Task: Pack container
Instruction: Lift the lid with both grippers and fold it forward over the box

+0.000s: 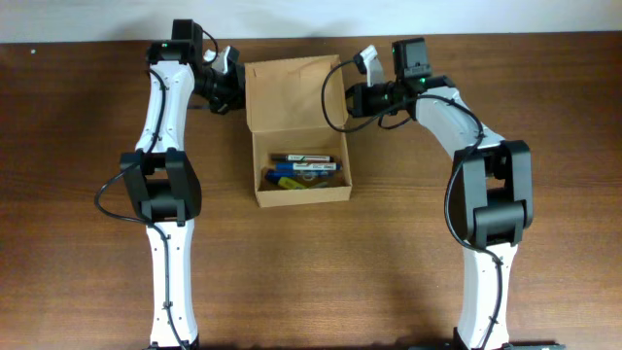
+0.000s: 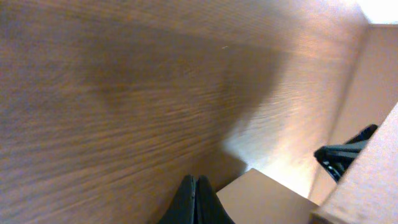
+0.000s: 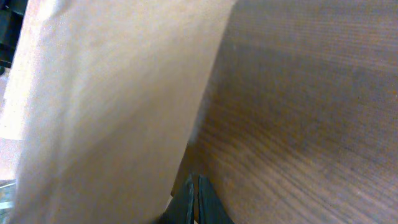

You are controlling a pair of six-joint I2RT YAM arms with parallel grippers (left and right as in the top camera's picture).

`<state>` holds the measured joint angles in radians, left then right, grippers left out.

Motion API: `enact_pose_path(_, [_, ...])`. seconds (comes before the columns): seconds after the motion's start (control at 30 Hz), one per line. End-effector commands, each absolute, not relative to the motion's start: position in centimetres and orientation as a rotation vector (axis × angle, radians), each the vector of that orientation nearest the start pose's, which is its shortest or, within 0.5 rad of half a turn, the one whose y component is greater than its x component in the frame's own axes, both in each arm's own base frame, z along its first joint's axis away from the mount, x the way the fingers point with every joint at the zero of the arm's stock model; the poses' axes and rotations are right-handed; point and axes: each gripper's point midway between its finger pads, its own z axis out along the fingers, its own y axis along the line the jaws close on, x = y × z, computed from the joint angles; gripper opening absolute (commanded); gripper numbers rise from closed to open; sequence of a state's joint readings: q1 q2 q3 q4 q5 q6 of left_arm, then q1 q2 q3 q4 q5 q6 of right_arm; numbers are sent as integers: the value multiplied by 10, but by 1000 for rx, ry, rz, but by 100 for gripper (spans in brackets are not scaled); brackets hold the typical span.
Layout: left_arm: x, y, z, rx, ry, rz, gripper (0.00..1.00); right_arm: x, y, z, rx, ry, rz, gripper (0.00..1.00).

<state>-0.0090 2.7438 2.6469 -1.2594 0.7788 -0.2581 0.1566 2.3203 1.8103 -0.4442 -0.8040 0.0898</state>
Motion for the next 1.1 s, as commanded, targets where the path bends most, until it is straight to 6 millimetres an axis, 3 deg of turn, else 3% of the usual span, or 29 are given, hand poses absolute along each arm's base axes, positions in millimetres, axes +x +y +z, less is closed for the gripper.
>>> enact_pose_path(0.0, [556,-137,72,-199,2728,-1344,2,538,212,115,-486,2312,1106,4])
enact_pose_path(0.13, [564,-134,90,-166,2678,-1332,1,542,203,129,-532,2331,1013,4])
enact_pose_path(0.27, [573,-134,124,-98,2597,-1303,1,545,194,142,-569,2354,902,4])
enact_pose_path(0.47, [571,-134,166,-49,2536,-1272,1,550,194,172,-591,2309,882,4])
enact_pose_path(0.87, [534,-133,195,-19,2632,-1105,2,542,180,203,-622,2358,728,4])
enact_pose_path(1.07, [517,-141,205,33,2681,-994,2,524,178,209,-658,2421,623,4])
